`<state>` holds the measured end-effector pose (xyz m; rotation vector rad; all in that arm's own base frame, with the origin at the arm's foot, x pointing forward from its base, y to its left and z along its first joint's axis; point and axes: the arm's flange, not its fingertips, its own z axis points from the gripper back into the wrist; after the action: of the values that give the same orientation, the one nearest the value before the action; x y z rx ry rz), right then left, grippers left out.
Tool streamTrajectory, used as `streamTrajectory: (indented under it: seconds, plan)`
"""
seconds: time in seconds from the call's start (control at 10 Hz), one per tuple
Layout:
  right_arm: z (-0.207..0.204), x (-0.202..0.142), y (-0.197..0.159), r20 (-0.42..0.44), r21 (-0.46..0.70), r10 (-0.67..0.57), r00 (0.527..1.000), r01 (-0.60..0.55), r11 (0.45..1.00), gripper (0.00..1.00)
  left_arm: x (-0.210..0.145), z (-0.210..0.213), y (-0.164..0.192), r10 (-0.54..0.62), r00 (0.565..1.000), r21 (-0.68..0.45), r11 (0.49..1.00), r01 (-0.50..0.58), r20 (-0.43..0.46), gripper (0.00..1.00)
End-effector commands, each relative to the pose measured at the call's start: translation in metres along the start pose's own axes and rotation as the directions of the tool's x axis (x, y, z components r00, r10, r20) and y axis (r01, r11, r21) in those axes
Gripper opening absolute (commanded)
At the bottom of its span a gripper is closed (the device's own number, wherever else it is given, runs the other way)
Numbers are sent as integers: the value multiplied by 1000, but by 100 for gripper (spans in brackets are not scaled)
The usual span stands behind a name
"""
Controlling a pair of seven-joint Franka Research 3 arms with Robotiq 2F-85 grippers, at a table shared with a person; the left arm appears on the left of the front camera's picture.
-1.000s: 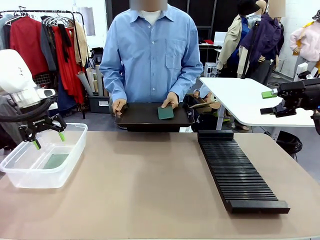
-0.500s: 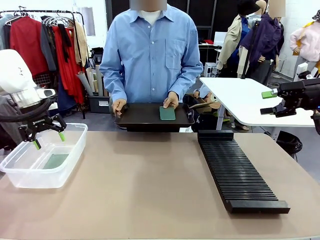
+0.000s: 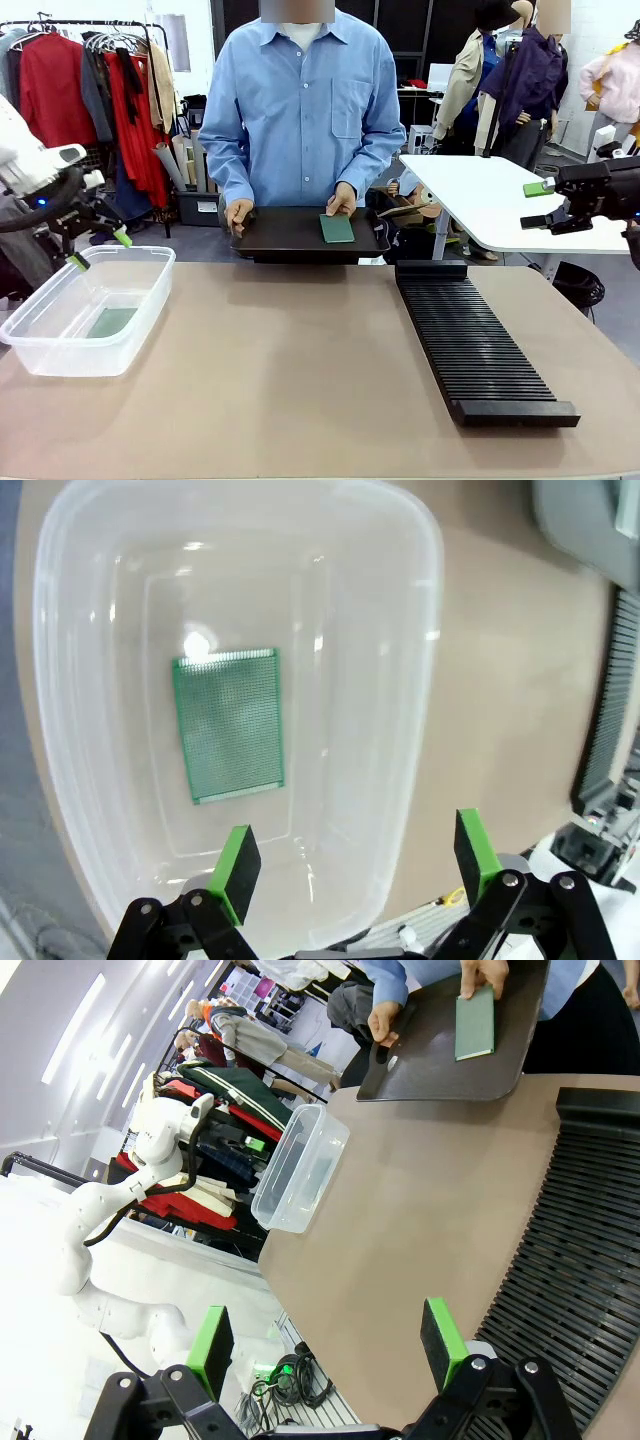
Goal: Sort PCBs into racks and boxes based on the side picked up.
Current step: Pick up the Blank PCB handed by the Human.
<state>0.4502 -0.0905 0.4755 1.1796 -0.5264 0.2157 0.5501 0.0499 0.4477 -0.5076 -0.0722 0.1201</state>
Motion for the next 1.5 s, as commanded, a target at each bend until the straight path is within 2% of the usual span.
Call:
streamTrajectory:
  seconds: [0.0,0.1,0.3,0.4,0.5,0.6,0.7,0.9,1.0,1.1,1.4]
  plan:
    - [1,1,2,2,8,6,1000,-6,1000,100,-21,12,7,-145,989,-161,976,144,9,100]
    - [1,1,2,2,8,6,1000,-6,1000,100,-23,21,6,-212,976,-234,948,216,42,100]
    - [1,1,2,2,8,6,1000,-6,1000,100,-19,35,11,-351,922,-423,819,388,167,100]
    - [1,1,2,2,8,6,1000,-6,1000,100,-14,37,12,-395,899,-485,758,437,192,100]
    - [1,1,2,2,8,6,1000,-6,1000,100,-9,36,12,-418,885,-519,720,461,207,100]
    - [1,1,2,2,8,6,1000,-6,1000,100,-4,37,12,-433,865,-562,663,495,252,100]
    - [1,1,2,2,8,6,1000,-6,1000,100,-2,36,9,-441,845,-567,630,531,302,100]
    - [1,1,2,2,8,6,1000,-6,1000,100,7,31,3,-461,829,-597,583,552,316,100]
    - [1,1,2,2,8,6,1000,-6,1000,100,8,31,2,-415,845,-600,597,533,338,100]
    - [1,1,2,2,8,6,1000,-6,1000,100,0,28,4,-448,843,-573,623,532,296,100]
    - [1,1,2,2,8,6,1000,-6,1000,100,0,28,4,-448,843,-573,623,532,296,100]
